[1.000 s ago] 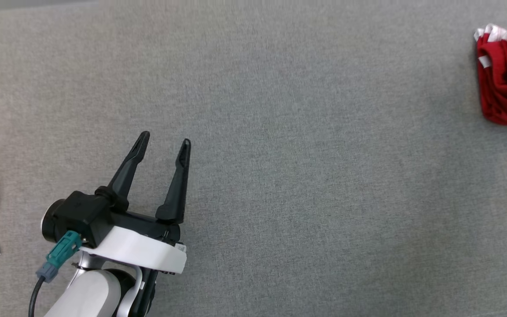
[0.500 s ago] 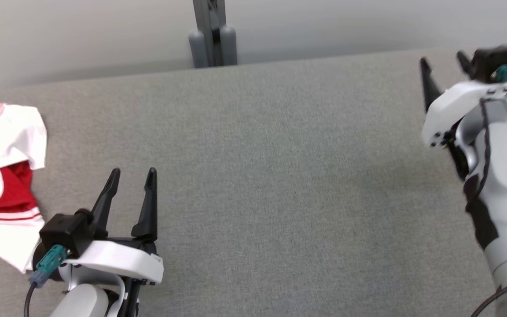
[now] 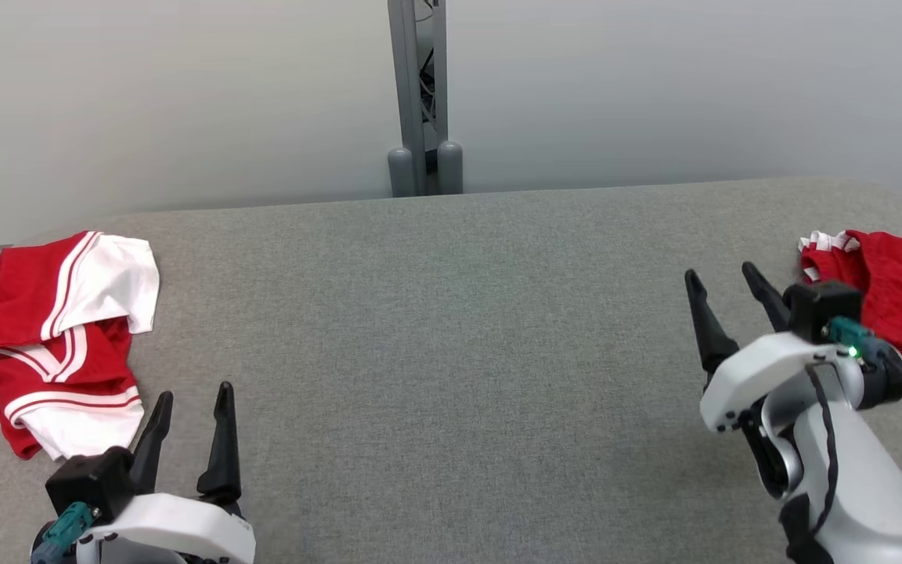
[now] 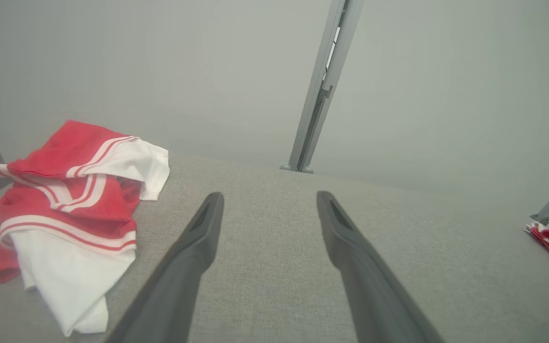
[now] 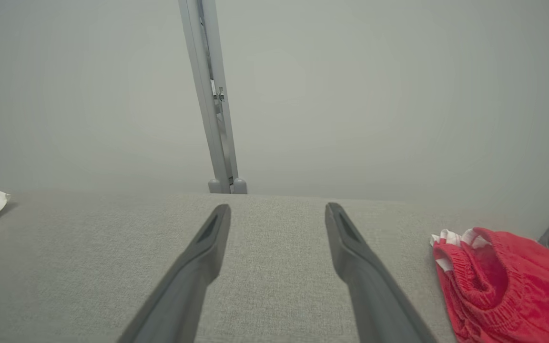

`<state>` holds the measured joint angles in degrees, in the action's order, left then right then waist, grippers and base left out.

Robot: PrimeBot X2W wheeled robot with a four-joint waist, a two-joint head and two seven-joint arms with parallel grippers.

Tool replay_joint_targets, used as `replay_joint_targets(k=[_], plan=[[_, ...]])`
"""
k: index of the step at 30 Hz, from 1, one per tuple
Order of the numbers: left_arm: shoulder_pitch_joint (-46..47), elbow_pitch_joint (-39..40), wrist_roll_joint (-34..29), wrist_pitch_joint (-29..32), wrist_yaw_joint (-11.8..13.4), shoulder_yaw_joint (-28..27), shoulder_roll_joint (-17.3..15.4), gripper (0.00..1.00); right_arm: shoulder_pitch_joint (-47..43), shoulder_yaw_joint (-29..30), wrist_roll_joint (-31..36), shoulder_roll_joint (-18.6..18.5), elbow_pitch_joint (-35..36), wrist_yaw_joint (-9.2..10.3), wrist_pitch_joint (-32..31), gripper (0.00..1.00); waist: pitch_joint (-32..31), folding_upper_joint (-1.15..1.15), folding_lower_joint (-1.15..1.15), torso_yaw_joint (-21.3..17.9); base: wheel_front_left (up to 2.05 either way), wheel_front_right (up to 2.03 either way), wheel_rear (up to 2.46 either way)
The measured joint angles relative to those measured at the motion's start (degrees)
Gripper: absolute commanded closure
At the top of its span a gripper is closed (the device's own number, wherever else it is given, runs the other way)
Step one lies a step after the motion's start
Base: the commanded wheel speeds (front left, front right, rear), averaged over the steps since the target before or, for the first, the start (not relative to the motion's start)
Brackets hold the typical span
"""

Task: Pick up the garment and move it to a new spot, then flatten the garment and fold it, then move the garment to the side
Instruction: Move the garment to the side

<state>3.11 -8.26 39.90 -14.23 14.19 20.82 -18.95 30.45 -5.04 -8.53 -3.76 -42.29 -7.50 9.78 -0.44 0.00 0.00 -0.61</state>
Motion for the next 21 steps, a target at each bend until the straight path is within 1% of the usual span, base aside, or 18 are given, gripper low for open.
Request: replay_joint_targets(k=[5, 10, 12, 15, 16, 17, 21], plan=[[-2.25, -0.27, -0.15, -0.26, 0.08, -0.27, -0.33, 0.00, -10.39, 0.92, 0.01, 0.53, 12.35, 0.00, -2.31, 0.00, -0.29, 0.00, 0.00, 0.73, 0.00, 0.00, 0.00], [-3.49, -0.02, -0.65, -0.44, -0.04, -0.33, -0.48, 0.00, -18.75, 2.23, -0.02, 0.85, 24.29, 0.00, -5.76, 0.00, -0.31, 0.00, 0.00, 1.13, 0.00, 0.00, 0.00], [-3.99, 0.10, -1.00, -0.48, -0.03, -0.23, -0.38, 0.00, -21.70, 1.87, -1.32, 0.90, 28.28, 0.00, -6.90, 0.00, -0.41, 0.00, 0.00, 1.21, 0.00, 0.00, 0.00], [-4.11, 0.04, -0.99, -0.49, -0.05, -0.03, -0.16, 0.00, -25.30, 1.68, -2.58, 0.99, 32.74, 0.00, -8.26, 0.00, -0.67, 0.00, 0.00, 1.25, 0.00, 0.00, 0.00], [-4.11, 0.04, -0.99, -0.49, -0.05, -0.03, -0.16, 0.00, -25.30, 1.68, -2.58, 0.99, 32.74, 0.00, -8.26, 0.00, -0.67, 0.00, 0.00, 1.25, 0.00, 0.00, 0.00], [-4.16, -0.18, -0.96, -0.49, -0.37, 0.10, 0.01, 0.00, -27.10, 1.47, -3.99, 0.97, 34.65, 0.01, -9.02, 0.00, -0.89, 0.00, 0.00, 1.18, 0.00, 0.00, 0.00], [-4.18, -0.82, -0.90, -0.51, -0.55, 0.42, 0.37, 0.00, -29.10, 0.73, -4.75, 0.98, 37.07, 0.01, -10.32, 0.00, -1.25, 0.00, 0.00, 0.96, 0.00, 0.00, 0.00]])
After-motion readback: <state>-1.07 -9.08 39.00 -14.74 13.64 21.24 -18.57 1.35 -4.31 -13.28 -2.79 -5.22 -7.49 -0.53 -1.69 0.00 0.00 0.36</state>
